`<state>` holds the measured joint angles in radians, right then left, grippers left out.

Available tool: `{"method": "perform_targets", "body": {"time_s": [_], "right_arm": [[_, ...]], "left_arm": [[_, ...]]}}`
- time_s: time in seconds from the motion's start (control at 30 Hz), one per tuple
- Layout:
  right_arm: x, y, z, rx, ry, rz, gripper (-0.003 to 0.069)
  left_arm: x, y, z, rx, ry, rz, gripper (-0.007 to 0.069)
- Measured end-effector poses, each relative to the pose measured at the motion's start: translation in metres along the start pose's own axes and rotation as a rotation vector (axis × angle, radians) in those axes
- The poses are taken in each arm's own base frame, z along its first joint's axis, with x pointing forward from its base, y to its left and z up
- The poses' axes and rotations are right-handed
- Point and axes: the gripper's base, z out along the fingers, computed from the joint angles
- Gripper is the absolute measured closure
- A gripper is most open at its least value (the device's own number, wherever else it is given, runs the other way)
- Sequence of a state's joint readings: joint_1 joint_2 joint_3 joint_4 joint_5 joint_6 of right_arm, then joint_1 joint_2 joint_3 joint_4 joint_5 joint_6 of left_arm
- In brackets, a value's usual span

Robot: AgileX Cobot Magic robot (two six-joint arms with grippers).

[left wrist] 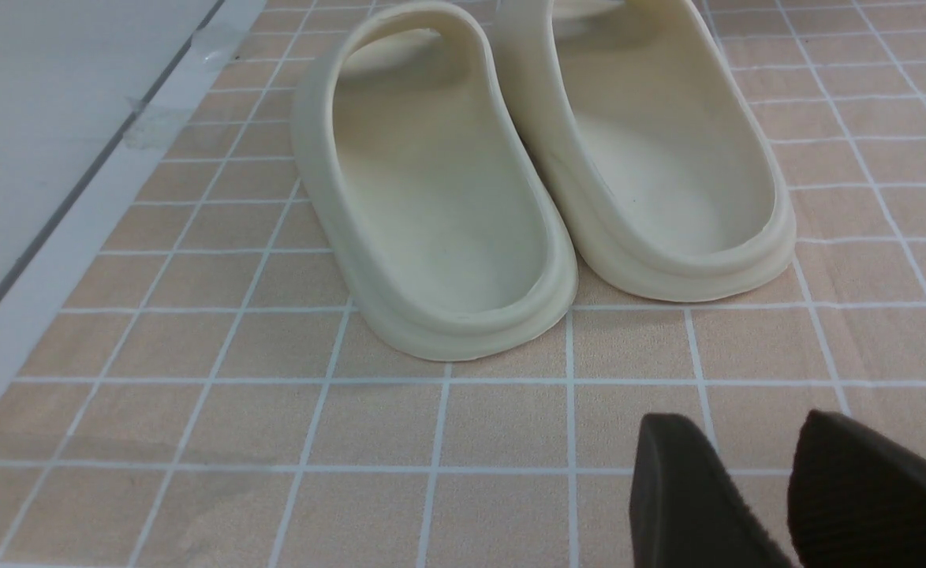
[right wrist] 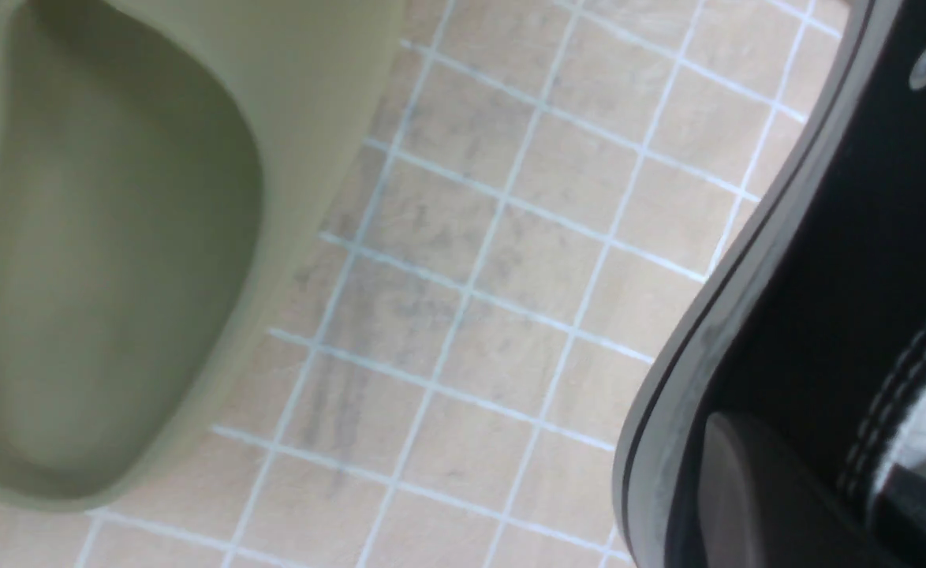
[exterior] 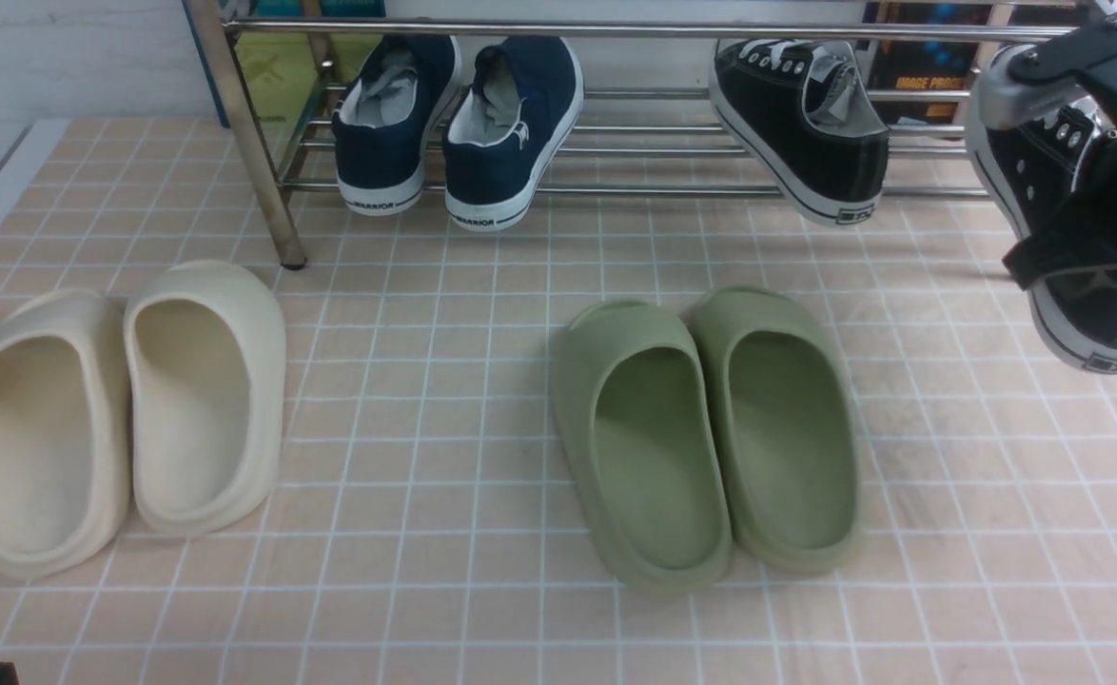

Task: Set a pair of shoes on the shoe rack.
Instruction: Use the right arm to put a shoe into the shoe rack

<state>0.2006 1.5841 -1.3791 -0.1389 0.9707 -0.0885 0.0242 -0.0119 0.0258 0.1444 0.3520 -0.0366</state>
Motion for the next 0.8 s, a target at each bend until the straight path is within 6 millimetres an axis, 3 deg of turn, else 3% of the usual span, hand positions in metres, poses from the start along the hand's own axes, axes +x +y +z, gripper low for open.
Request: {"method": "perform_targets", "body": {"time_s": [0.3,0.63,0.8], "right_arm": [[-0.017,-0.002,0.048,0.048,0.023,-0.059,0.0653],[-0.075,-0.009,0.07,0.074,-0.09,-0.087,0.0653],[-0.098,-0.009,0.104,0.084,-0.09,-0.209,0.0655]], "left_arm": [[0.0,0.0,0.0,0.0,0.0,0.001,0.0384],[0.0,0.0,0.0,0.0,0.0,0.001,0.0384],[0.0,0.0,0.0,0.0,0.0,0.001,0.0384]]}}
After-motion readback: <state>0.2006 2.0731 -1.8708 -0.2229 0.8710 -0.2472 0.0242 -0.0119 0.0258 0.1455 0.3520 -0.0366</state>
